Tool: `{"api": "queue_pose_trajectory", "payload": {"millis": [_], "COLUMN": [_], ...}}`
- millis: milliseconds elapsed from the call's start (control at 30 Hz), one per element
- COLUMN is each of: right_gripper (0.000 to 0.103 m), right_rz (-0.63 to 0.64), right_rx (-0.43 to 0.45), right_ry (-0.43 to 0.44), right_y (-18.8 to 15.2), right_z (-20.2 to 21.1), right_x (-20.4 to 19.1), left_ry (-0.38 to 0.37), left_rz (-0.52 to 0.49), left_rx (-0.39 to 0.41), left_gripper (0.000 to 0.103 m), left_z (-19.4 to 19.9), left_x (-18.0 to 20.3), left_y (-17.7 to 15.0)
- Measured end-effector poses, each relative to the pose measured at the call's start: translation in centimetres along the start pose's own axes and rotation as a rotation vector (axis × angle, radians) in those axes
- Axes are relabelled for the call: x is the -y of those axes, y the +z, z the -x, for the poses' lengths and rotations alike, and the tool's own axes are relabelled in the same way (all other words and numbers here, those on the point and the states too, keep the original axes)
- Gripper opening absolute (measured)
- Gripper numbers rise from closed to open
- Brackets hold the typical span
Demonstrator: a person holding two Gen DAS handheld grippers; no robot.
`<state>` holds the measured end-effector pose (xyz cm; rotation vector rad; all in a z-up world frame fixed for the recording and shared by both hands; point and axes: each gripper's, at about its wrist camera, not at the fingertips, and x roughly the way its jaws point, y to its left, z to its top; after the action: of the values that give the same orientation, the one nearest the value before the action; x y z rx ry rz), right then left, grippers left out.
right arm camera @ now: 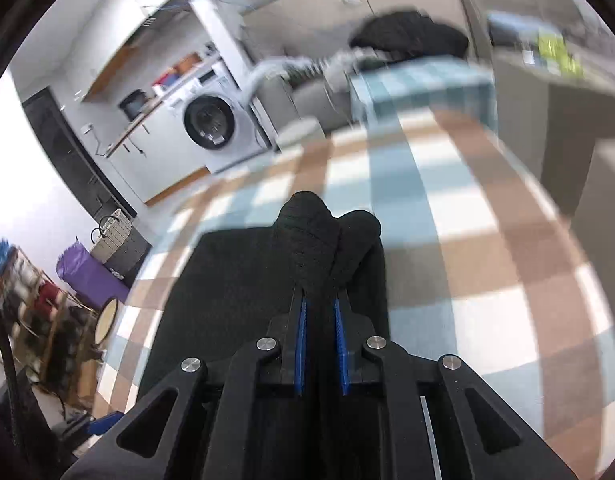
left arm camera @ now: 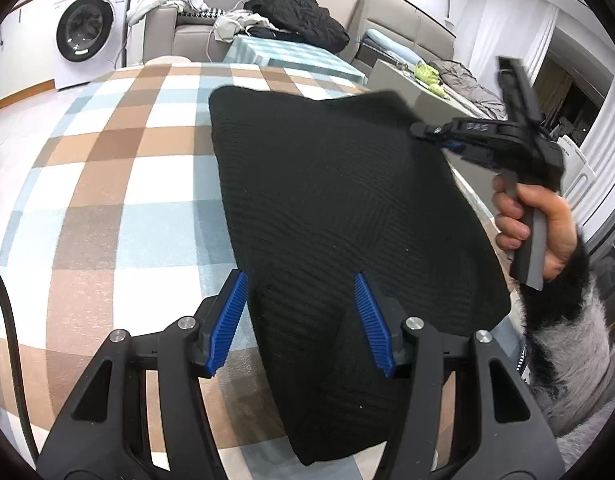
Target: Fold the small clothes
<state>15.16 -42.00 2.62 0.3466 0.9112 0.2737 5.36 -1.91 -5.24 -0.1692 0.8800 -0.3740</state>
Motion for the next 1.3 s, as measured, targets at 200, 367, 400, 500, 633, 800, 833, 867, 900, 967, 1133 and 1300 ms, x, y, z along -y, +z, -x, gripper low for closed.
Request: {"api": "queue_pose_trajectory", "payload": {"millis": [200, 367, 400, 500, 633, 800, 833, 867, 900, 967, 1133, 1300], "right_gripper": [0.027, 0.041, 0.041, 0.041, 0.034, 0.029, 0.029, 0.029, 0.029, 0.029, 0.029, 0.005], "right_rz": [-0.13, -0.157, -0.159, -0.148, -0.118, -0.029, -0.035, -0.042, -0.041, -0.022, 0.033, 0.127], "right_rx": [-0.153, -0.172, -0.173, -0.174, -0.158, -0.143, -0.138, -0.134, -0.122, -0.096, -0.188, -0.103], "right_ry": [0.129, 0.242, 0.253, 0.242, 0.204, 0.132, 0.106, 0.11, 0.119, 0.149, 0.186, 0.221], "right_y": [-2.4, -7.7, -8.9, -11.5, -13.0, -12.9, -12.9, -12.6, -12.5, -12.2, -12.5, -11.7], "right_z": [-1.0, 4.0, 5.1, 7.1, 8.2, 9.2, 9.3, 9.5, 9.8, 10.2, 7.1, 8.9], "right_x": [3.5, 4.0, 3.9, 3.5, 3.0, 1.7, 1.8, 2.2, 2.2, 1.7, 0.2, -1.4], "left_ry": [-0.001, -0.001, 0.002, 0.0, 0.0, -0.004, -0.002, -0.004, -0.006, -0.007, -0.004, 0.001], "left_rz": [0.009, 0.008, 0.006, -0.001, 0.0, -0.009, -0.011, -0.013, -0.014, -0.02, -0.026, -0.04], "left_rx": [-0.015, -0.017, -0.018, -0.017, -0.02, -0.011, -0.011, -0.011, -0.01, -0.012, -0.021, -0.033], "left_gripper": [0.053, 0.053, 0.053, 0.053, 0.053, 0.053, 0.053, 0.053, 0.053, 0.053, 0.053, 0.053], "left_z": [-0.7, -0.7, -0.6, -0.6, -0.8, -0.2, -0.2, -0.1, -0.1, 0.0, -0.2, 0.1], "left_x": [-0.1, -0.2, -0.2, -0.1, 0.0, 0.2, 0.3, 0.3, 0.4, 0.6, 0.6, 0.8], "left_y": [-0.5, -0.6, -0.7, -0.7, -0.8, -0.8, -0.9, -0.9, -0.9, -1.0, -1.2, -1.7]}}
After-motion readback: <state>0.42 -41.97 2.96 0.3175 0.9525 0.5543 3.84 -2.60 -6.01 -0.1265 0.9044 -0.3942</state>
